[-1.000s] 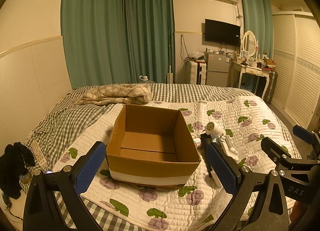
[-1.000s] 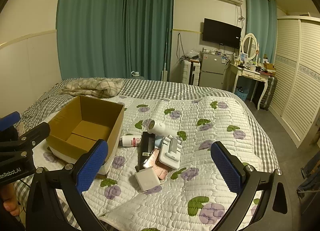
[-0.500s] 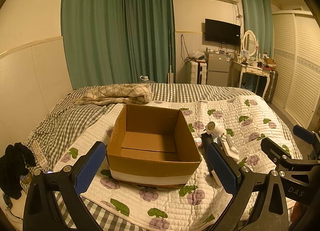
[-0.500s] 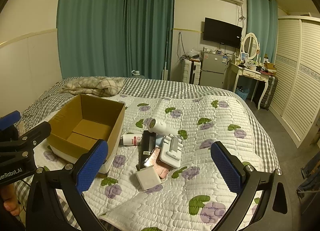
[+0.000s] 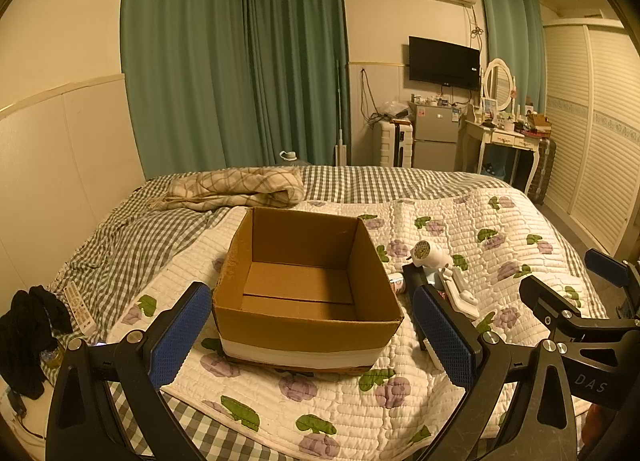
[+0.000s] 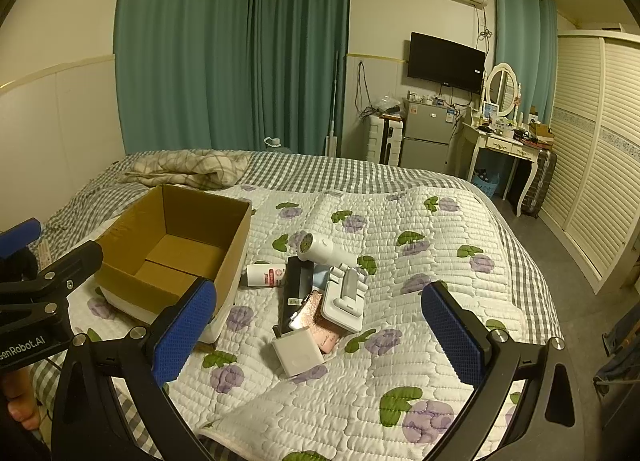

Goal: Organize rigid objects

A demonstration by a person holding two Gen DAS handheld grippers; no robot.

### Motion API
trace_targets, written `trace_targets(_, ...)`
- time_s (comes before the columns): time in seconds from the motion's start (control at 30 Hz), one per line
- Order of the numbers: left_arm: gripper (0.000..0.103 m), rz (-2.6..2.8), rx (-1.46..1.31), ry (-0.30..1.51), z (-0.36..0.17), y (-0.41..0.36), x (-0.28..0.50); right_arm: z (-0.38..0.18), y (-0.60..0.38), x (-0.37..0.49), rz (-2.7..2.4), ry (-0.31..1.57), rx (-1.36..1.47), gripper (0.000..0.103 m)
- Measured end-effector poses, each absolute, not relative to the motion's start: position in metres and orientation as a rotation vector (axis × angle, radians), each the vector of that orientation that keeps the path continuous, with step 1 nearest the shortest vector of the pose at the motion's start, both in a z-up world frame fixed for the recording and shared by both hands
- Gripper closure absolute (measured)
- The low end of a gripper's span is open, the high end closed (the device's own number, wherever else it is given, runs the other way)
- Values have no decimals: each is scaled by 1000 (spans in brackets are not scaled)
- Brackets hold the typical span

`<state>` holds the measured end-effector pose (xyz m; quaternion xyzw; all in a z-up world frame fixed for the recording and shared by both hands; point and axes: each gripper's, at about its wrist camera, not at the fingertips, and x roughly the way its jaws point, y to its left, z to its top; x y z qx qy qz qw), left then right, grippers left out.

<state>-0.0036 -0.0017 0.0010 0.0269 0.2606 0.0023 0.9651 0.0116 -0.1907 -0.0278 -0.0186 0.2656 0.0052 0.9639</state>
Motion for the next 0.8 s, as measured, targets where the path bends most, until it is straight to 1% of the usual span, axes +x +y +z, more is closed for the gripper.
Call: trace_targets(0.8, 0, -2, 85, 530, 0, -1, -2, -30, -189, 13, 15, 544, -41, 0)
